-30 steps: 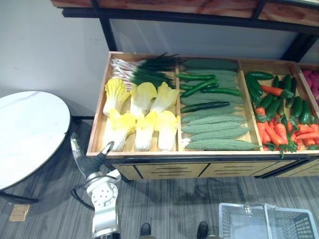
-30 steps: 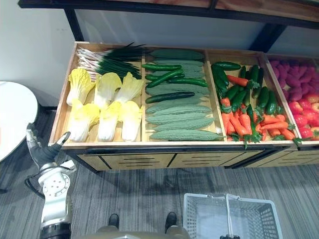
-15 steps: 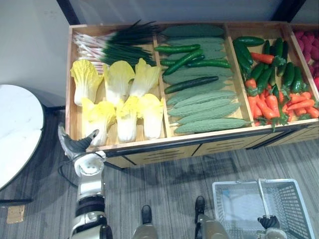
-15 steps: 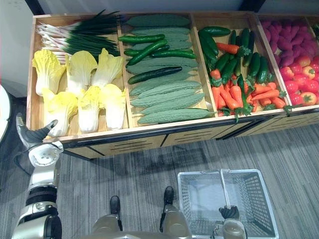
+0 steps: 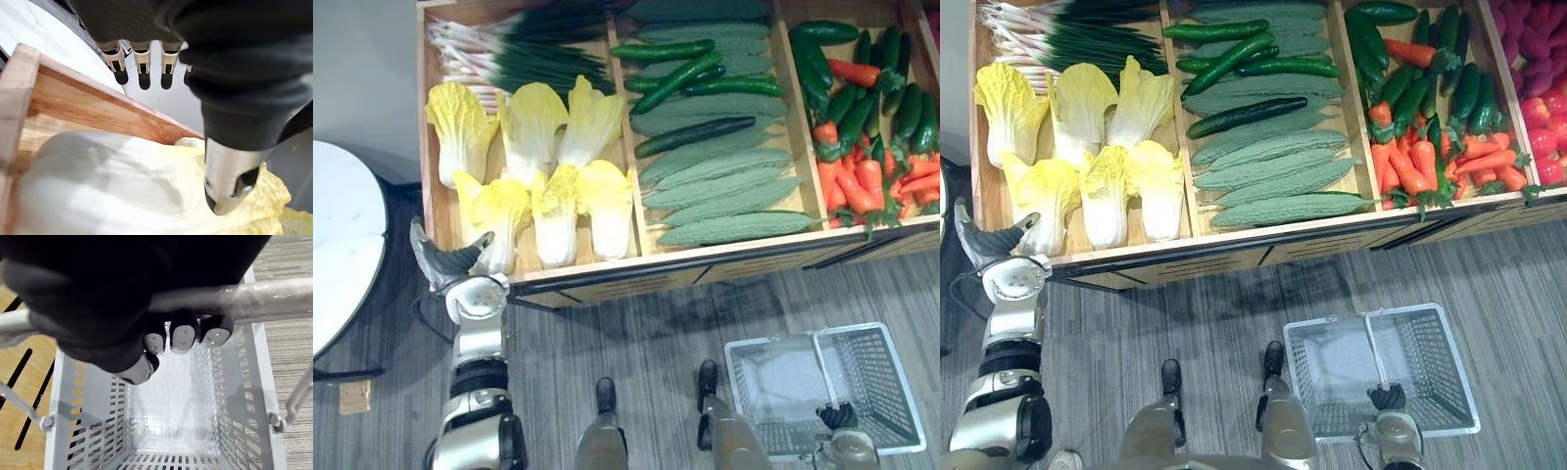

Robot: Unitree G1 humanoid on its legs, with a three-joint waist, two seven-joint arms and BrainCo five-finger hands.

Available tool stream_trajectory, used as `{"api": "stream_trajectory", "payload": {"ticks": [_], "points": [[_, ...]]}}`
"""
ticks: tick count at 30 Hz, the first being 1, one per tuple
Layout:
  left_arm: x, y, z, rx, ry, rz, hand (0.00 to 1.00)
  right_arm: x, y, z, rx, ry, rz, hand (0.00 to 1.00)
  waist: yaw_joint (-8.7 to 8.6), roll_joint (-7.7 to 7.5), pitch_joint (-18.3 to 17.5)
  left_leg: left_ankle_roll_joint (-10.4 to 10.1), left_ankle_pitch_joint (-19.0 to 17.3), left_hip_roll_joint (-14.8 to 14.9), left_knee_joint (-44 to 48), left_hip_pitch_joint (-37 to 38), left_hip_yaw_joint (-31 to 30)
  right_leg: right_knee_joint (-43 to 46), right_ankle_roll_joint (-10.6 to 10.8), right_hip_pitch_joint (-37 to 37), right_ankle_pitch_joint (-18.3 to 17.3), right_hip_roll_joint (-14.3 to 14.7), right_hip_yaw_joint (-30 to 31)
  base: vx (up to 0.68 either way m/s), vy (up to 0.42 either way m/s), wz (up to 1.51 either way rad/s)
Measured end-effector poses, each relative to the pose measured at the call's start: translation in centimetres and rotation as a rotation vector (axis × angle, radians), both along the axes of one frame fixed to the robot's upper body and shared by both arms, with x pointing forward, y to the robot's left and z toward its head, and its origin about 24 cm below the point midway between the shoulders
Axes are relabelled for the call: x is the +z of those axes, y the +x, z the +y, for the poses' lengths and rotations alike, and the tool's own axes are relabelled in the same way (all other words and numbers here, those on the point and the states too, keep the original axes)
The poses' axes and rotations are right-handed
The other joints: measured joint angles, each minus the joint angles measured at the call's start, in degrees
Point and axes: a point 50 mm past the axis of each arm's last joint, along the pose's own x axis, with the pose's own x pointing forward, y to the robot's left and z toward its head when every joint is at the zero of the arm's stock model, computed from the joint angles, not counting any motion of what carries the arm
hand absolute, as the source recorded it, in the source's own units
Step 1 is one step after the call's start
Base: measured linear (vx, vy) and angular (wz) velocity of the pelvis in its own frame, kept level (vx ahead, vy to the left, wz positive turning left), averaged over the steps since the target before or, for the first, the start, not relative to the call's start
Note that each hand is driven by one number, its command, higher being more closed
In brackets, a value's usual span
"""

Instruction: Pick vegetable in the basket

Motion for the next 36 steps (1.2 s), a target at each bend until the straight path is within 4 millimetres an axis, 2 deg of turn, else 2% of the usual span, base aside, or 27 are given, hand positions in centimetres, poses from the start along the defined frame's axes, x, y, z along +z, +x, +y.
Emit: {"api": "stream_trajectory", "payload": {"ticks": [5, 19, 20, 36], "points": [[0.3, 0.9, -0.7, -0.052, 0.052, 0.035, 0.00, 0.2, 0.7, 0.1, 0.005, -0.003, -0.015, 1.00, 0.67, 0.03, 1.20, 0.12, 0.07, -0.10, 0.13, -0.67, 0.20, 0.60, -0.02, -1.09, -0.01, -0.03, 0.54, -0.01, 0.000, -0.03], [-1.2, 1.5, -1.8, -0.124, 0.095, 0.131, 0.00, 0.7, 1.7, -0.1, 0.007, -0.006, -0.050, 1.00, 0.68, -0.02, 2.95, 0.27, -0.06, -0.13, 0.71, -1.30, 1.48, 1.91, -0.19, -2.94, -0.13, -0.01, 1.99, -0.01, 0.001, -0.04], [-1.4, 1.4, -1.8, -0.122, 0.092, 0.140, 1.00, 0.7, 1.7, -0.2, 0.007, -0.005, -0.049, 1.00, 0.66, -0.03, 2.98, 0.27, -0.08, -0.14, 0.72, -1.31, 1.52, 1.91, -0.19, -2.97, -0.13, -0.01, 2.05, 0.00, 0.000, 0.00], [-0.9, 2.3, 0.5, -0.066, 0.085, 0.201, 1.00, 1.2, 3.1, -0.1, 0.056, -0.019, -0.060, 1.00, 0.83, -0.66, 4.03, 0.25, -0.11, -0.15, 0.88, -1.42, 3.43, 1.51, -0.14, -3.80, 0.70, 0.10, 3.83, -0.01, 0.002, -0.04]]}}
